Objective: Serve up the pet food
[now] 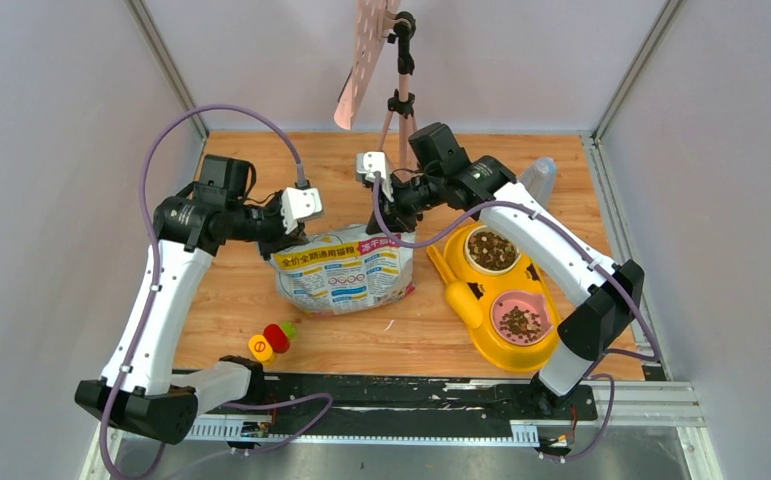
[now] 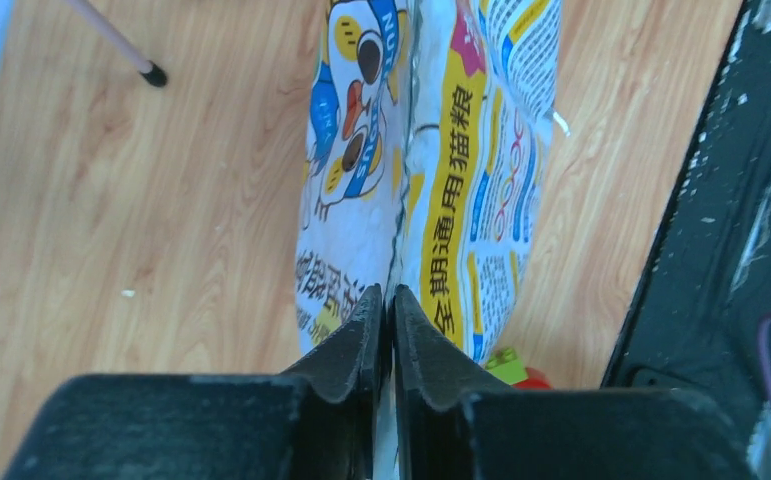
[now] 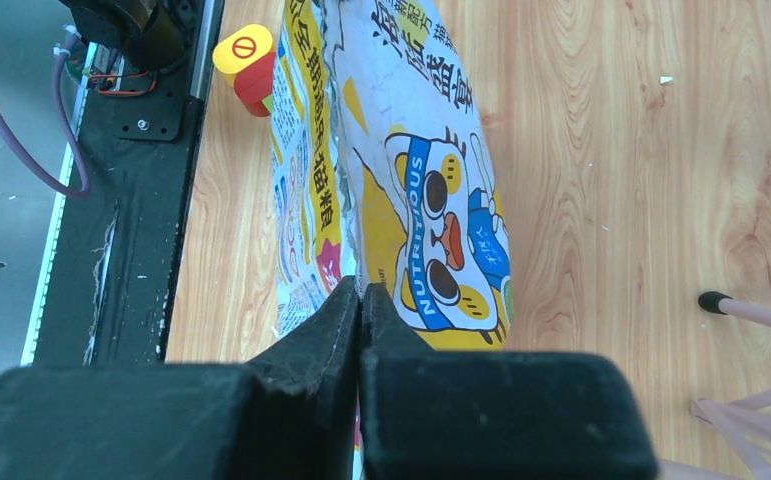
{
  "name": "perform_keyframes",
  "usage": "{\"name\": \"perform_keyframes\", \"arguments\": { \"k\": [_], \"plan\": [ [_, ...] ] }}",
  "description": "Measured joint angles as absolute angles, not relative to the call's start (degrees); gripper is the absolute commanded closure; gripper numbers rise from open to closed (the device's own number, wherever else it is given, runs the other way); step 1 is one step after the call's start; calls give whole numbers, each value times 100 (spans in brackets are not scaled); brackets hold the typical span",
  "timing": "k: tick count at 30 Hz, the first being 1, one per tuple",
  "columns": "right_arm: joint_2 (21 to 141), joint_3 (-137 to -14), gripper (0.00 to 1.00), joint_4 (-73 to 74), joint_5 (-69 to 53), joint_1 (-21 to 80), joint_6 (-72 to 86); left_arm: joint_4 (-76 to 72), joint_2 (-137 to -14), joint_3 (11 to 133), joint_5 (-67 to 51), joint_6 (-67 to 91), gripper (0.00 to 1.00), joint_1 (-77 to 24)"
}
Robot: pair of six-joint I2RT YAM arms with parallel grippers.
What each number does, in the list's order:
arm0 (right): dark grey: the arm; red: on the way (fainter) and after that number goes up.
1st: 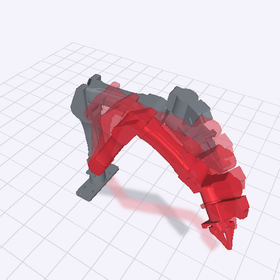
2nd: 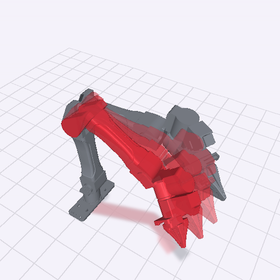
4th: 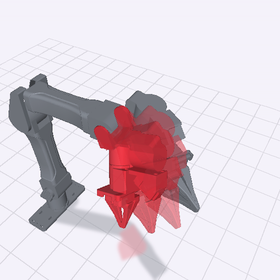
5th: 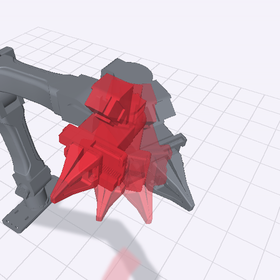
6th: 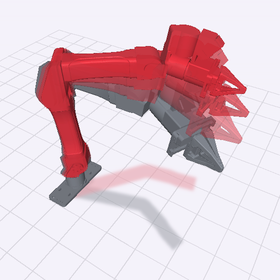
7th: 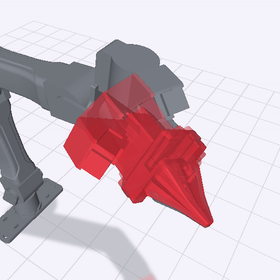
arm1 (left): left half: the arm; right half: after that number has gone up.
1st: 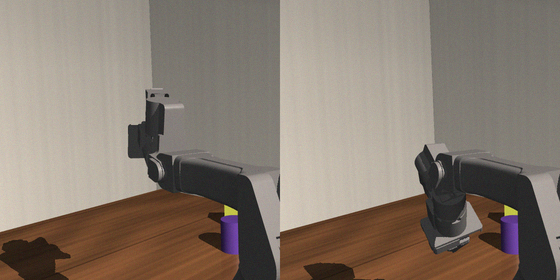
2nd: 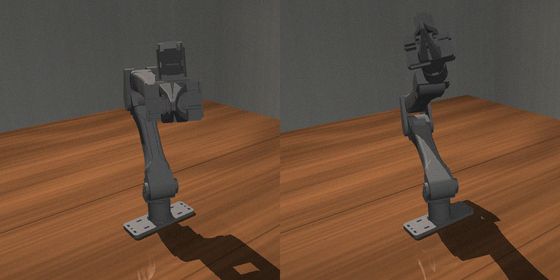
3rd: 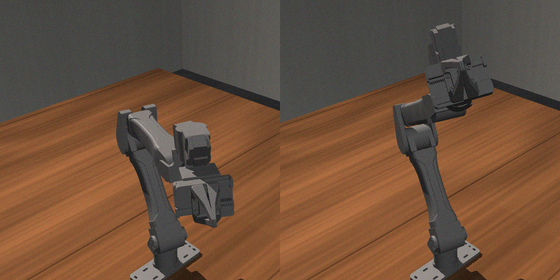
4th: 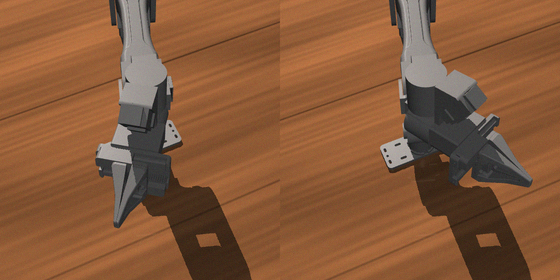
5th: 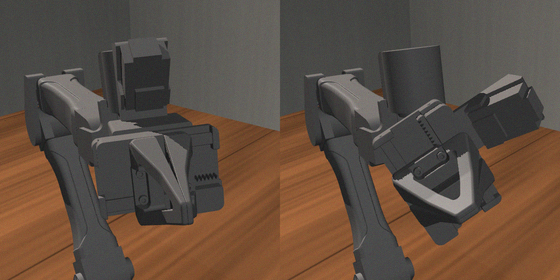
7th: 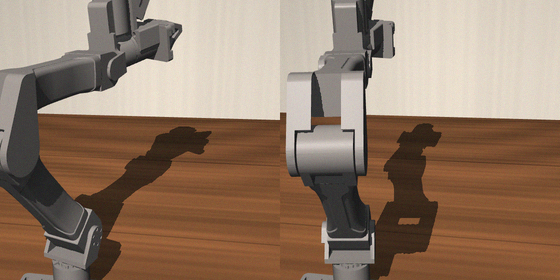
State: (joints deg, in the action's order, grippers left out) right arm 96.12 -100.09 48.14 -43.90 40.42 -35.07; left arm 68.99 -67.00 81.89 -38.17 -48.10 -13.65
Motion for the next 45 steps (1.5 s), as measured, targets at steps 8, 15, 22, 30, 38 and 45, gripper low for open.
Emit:
{"name": "perform_keyframes", "arguments": {
  "k": [8,15,22,30,38,45],
  "plan": [
    [9588,-10009,100,4829,-4392,4064,-3505,7413,-6724,8346,-3883,-5391,76,-1020],
    [9588,-10009,100,4842,-4418,4032,-3500,7756,-6635,8329,-3605,-5728,91,-770],
    [9588,-10009,100,4803,-4453,4036,-3503,7802,-6639,8322,-3750,-5863,82,-587],
    [9588,-10007,100,4799,-4425,4005,-3485,7979,-6584,8318,-3527,-6018,96,-207],
    [9588,-10007,100,4823,-4440,4001,-3448,8152,-6637,8377,-3433,-6204,69,-143],
    [9588,-10005,100,4834,-4438,3955,-3439,8318,-6622,8385,-3186,-6353,100,248]
  ]
}}
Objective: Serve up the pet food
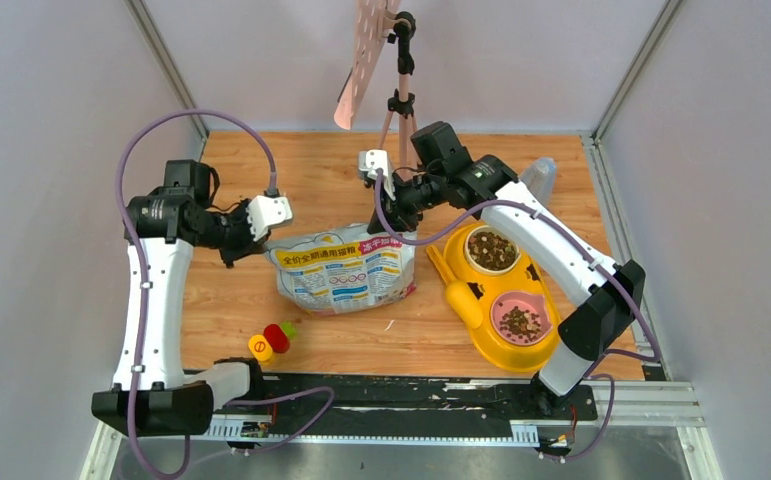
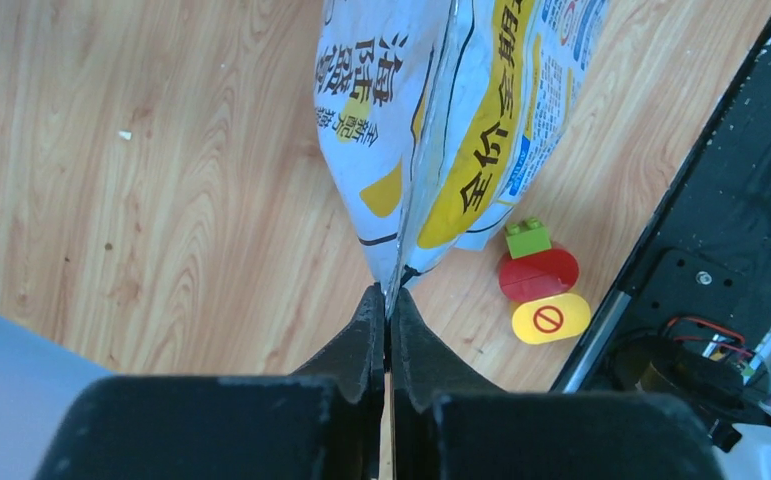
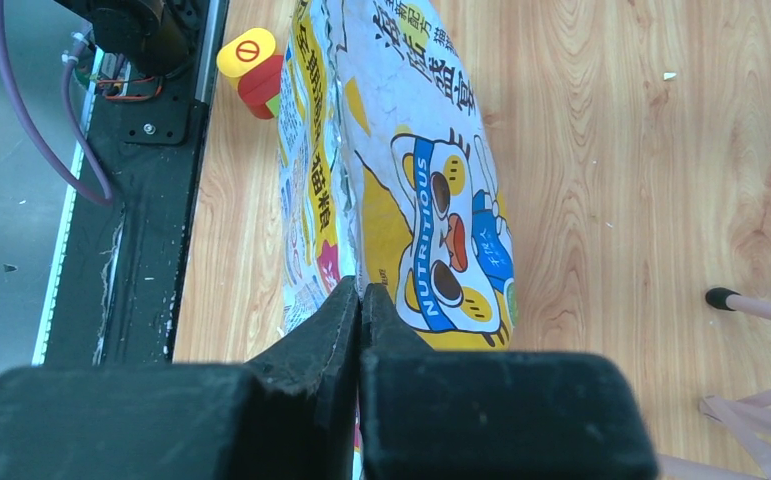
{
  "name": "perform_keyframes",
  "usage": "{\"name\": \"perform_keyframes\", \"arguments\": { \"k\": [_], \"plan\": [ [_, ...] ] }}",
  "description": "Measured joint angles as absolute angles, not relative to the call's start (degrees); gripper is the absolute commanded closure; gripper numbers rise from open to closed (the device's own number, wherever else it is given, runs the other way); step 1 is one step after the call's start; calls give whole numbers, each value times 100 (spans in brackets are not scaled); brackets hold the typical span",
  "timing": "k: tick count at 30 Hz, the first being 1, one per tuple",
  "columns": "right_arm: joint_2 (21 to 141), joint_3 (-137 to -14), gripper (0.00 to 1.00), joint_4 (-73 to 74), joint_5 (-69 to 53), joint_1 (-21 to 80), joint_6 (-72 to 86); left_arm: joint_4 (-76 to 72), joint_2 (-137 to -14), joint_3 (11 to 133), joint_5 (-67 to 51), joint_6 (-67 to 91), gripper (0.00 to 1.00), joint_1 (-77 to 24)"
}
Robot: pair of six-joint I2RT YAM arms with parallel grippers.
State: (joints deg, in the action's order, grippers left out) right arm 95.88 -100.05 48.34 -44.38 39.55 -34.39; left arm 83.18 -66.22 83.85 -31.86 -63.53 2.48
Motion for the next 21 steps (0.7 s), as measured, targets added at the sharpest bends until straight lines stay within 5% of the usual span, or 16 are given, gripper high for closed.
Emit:
{"name": "perform_keyframes", "arguments": {
  "k": [12,21],
  "plan": [
    [9588,-9994,100,4777,-4480,3959,-3356,8978,-7087,8759,-3747,-7006,100,773],
    [9590,-9924,100,4696,-4539,3946,-3229,9021,-7155,9067,-3489,-7330,62,2303]
  ]
}}
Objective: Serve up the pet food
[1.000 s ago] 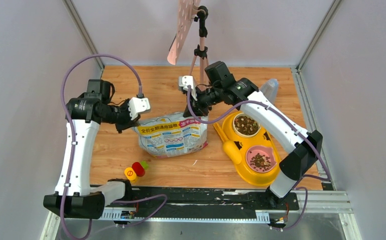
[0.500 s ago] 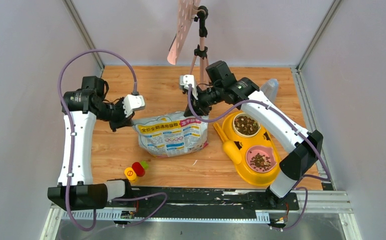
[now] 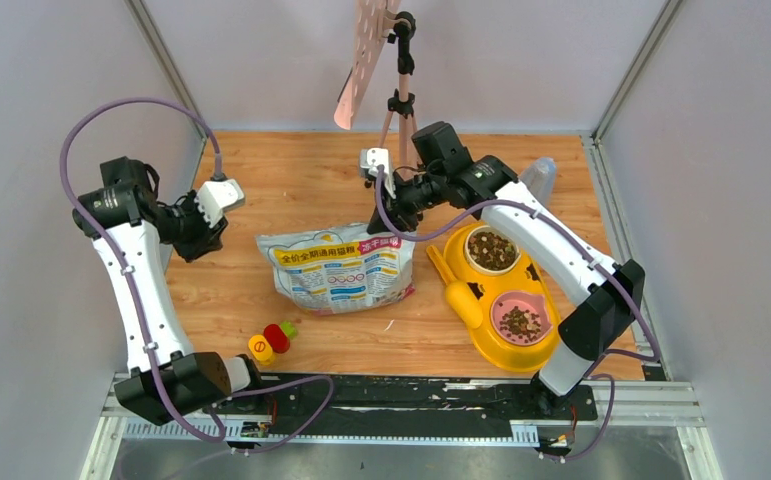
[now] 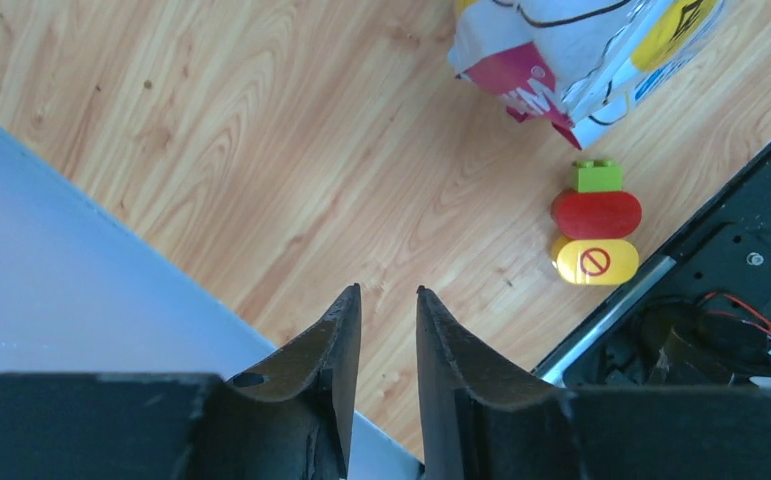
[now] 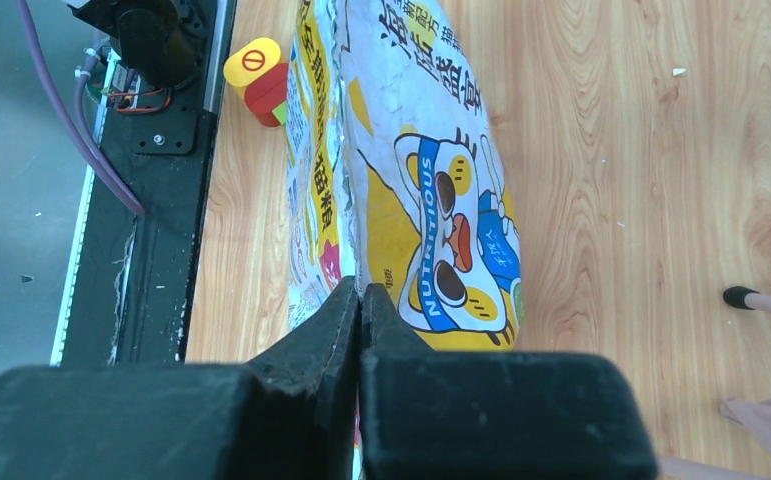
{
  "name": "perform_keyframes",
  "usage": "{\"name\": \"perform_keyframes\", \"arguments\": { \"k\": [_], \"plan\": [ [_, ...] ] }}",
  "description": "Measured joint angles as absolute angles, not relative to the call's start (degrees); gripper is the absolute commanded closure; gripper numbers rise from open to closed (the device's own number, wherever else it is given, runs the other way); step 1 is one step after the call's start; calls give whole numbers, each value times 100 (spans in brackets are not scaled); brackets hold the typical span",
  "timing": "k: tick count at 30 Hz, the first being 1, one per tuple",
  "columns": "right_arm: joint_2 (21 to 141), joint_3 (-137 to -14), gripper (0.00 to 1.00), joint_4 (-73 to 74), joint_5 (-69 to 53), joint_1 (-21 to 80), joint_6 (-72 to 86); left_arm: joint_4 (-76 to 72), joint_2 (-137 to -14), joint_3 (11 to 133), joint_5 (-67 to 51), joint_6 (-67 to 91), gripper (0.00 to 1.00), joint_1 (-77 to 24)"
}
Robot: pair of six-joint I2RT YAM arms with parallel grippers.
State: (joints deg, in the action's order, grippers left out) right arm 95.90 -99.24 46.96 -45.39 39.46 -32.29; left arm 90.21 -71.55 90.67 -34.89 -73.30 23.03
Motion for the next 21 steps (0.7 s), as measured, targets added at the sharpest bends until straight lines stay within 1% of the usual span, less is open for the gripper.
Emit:
{"name": "perform_keyframes", "arguments": {
  "k": [1,3,4,5,6,7,9,10,11,12,14,17,21],
  "plan": [
    [9590,-9924,100,4707,-4539,3924,-3197,9011,-7135,9070,-3369,-7286,60,2359],
    [9590,-9924,97,4718,-4539,3905,-3140,9011,-7113,9065,-3280,-7231,52,2366],
    [9590,-9926,95,4718,-4534,3903,-3109,9004,-7087,9054,-3280,-7205,44,2366],
    [9590,-9926,91,4720,-4525,3903,-3061,8995,-7039,9037,-3312,-7155,40,2370],
    [9588,-9933,85,4724,-4512,3903,-3002,8967,-6973,9026,-3358,-7065,35,2373],
    [9588,-9946,77,4727,-4499,3894,-2912,8912,-6884,9024,-3435,-6936,34,2373],
    [9559,-10014,56,4729,-4480,3815,-2646,8731,-6718,9024,-3577,-6591,29,2375],
    [9520,-10068,48,4727,-4475,3723,-2488,8558,-6617,9028,-3649,-6309,21,2375],
    [9452,-10134,42,4707,-4460,3581,-2316,8394,-6552,9037,-3701,-6018,11,2375],
    [9371,-10189,38,4681,-4451,3420,-2130,8239,-6514,9056,-3736,-5760,3,2375],
    [9179,-10261,35,4613,-4440,3083,-1828,7782,-6484,9087,-3817,-5013,1,2375],
    [8796,-10252,35,4521,-4434,2536,-1404,7111,-6495,9078,-3988,-4047,0,2375],
    [8307,-9904,33,4399,-4397,2003,-1022,6071,-6447,8873,-4110,-2842,0,2298]
  ]
}}
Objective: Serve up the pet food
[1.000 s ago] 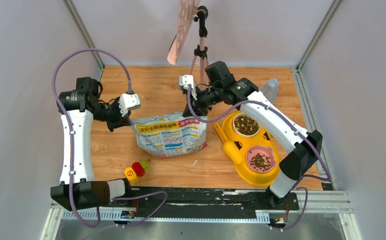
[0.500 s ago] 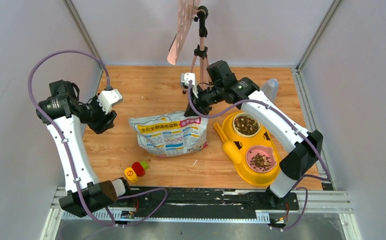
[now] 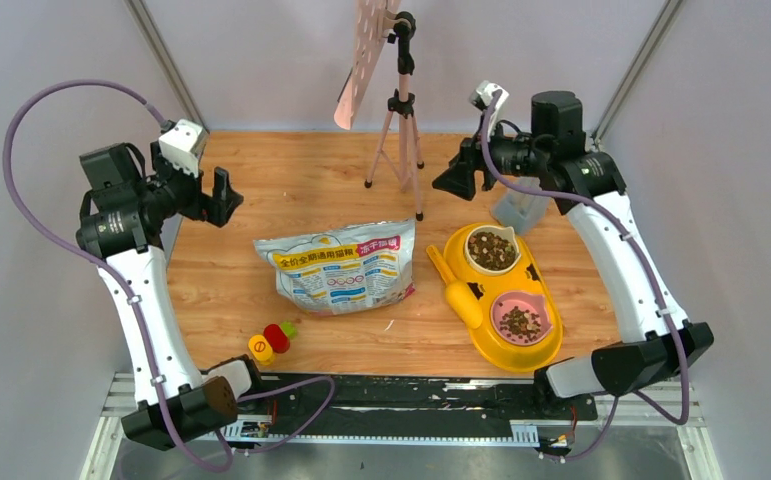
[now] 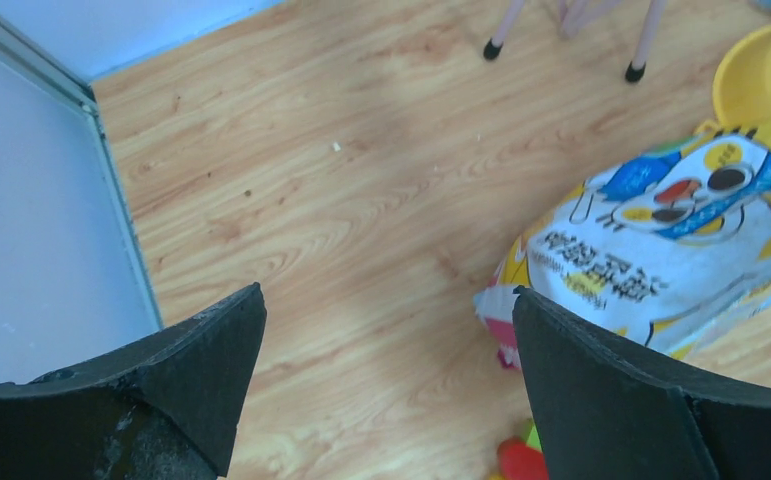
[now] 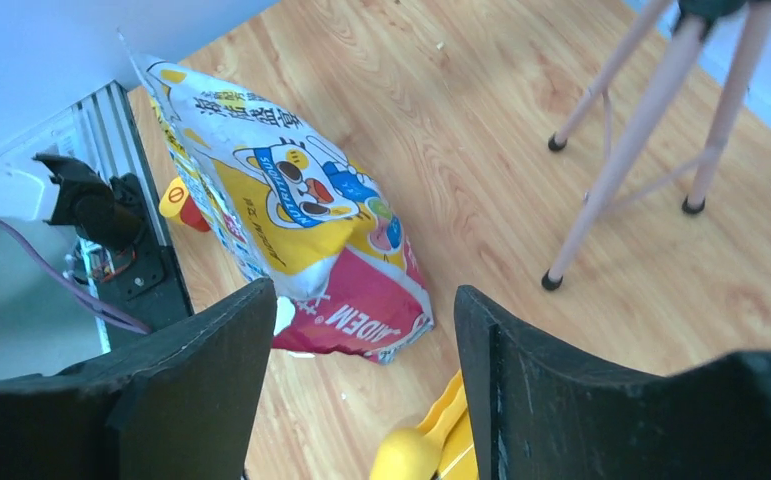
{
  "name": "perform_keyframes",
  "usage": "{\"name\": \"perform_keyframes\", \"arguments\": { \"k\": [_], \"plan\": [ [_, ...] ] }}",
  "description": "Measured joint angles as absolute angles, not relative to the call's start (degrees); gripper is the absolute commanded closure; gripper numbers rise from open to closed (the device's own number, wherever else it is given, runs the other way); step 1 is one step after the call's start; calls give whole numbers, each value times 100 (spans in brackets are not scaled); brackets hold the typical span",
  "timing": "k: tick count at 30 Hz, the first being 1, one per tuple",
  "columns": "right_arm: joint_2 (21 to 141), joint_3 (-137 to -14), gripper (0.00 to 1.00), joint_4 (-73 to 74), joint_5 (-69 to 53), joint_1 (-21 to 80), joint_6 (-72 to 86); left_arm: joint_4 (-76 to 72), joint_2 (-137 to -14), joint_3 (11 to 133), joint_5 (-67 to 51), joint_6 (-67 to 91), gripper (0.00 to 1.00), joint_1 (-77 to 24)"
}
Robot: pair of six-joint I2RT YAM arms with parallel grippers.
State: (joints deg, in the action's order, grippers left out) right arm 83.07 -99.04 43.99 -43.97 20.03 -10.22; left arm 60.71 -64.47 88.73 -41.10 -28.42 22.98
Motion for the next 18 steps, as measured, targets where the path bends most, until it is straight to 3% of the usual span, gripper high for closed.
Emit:
{"name": "perform_keyframes", "arguments": {
  "k": [6,12,18],
  "plan": [
    [7852,-9004,24,4338,-4359,1205,-456,5118,-6449,8366,-3938,-1717,0,1881],
    [7537,-8149,22,4362,-3983,248,-86,4683,-6451,7911,-3795,-1068,0,1702],
    [7314,-7616,13,4445,-3192,-73,145,4473,-6460,7295,-3111,-298,0,1688]
  ]
}}
